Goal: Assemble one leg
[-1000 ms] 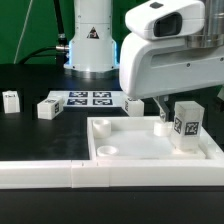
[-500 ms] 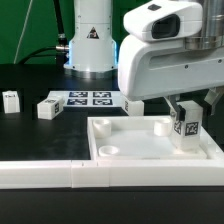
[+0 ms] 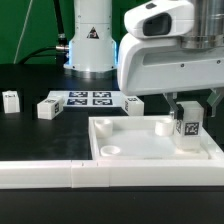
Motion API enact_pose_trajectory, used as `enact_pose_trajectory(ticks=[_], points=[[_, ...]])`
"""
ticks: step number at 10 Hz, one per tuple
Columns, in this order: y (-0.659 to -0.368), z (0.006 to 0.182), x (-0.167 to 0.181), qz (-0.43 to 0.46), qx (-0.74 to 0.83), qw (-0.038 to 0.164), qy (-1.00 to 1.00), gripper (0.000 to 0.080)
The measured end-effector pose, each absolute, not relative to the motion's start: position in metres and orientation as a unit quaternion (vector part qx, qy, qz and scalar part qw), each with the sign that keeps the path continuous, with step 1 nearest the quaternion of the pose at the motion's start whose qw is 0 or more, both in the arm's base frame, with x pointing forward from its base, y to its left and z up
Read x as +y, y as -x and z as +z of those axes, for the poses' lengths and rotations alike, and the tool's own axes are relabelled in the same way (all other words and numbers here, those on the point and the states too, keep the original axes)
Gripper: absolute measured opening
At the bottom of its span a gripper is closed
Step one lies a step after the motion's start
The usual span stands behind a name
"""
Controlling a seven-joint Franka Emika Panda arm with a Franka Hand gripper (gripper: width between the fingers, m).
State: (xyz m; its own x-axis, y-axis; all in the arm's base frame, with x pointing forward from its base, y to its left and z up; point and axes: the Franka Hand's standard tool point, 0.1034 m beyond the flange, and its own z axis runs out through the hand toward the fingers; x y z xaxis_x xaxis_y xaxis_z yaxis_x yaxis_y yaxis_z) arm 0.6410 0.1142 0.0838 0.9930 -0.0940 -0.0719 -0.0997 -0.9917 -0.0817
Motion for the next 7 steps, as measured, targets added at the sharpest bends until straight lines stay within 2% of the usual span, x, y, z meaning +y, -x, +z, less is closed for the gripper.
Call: enact_pose_trajectory(ticks=[3,7], points=[[-0.6421,0.0838,0.1133,0.029,0.19,0.041,0.98,0.0292],[-0.645,0.0831,0.1092,0.017,0.407,0.055,0.912,0.0292]])
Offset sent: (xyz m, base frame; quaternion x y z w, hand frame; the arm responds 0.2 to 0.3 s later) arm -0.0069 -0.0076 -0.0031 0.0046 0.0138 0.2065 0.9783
